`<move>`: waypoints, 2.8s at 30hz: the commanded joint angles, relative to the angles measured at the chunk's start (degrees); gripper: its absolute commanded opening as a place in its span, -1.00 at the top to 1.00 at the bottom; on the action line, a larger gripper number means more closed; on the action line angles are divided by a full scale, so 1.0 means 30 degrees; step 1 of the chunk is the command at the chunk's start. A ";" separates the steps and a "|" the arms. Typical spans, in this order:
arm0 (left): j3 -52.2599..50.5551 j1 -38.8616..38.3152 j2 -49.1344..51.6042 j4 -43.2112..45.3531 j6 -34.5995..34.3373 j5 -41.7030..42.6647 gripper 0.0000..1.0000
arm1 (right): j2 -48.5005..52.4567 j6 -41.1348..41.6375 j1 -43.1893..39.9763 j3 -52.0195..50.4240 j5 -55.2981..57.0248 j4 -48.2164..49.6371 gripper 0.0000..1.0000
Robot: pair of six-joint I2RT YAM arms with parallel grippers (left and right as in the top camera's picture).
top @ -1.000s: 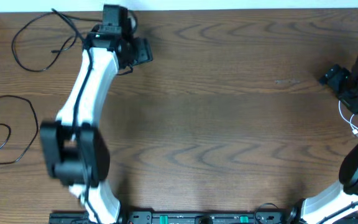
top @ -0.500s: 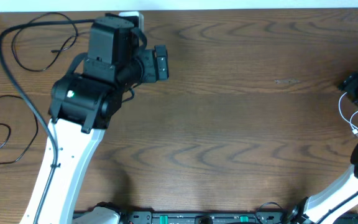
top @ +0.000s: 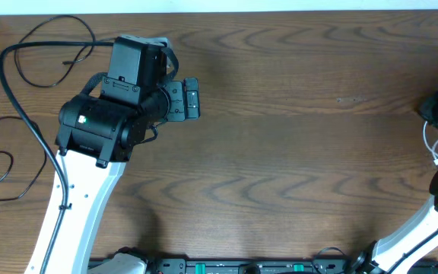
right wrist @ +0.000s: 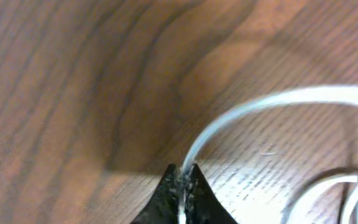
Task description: Untangle cables
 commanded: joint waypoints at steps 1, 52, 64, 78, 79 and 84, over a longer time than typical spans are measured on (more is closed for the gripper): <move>0.0168 -0.0029 -0.0044 -0.0080 0.0182 -0.0240 -0.90 | -0.0146 0.0080 -0.0022 0.0175 -0.2157 0.0000 0.98; 0.0102 0.0029 0.0131 -0.2703 -0.2040 0.4182 -0.91 | -1.5664 0.1217 1.2466 0.0750 -1.6072 -0.3541 0.74; -0.0670 -0.0160 0.1027 -0.6914 0.2361 0.8757 -0.91 | -1.4637 0.1217 1.2466 0.0750 -1.3712 -0.8123 -0.98; -0.1508 -0.1472 0.1078 -0.7133 -0.1821 0.3330 -0.91 | -1.3457 0.2011 1.2502 0.0648 -0.9289 -1.4914 -0.99; -0.1545 -0.1472 0.1078 -0.7045 -0.2229 0.2761 -0.91 | -1.3457 0.2011 1.2531 0.0627 -0.9267 -1.5628 -0.98; -0.1661 -0.1472 0.1086 -0.6105 -0.2477 0.2331 -0.91 | -1.3464 0.2018 1.3121 0.0153 -0.9143 -1.7697 -0.99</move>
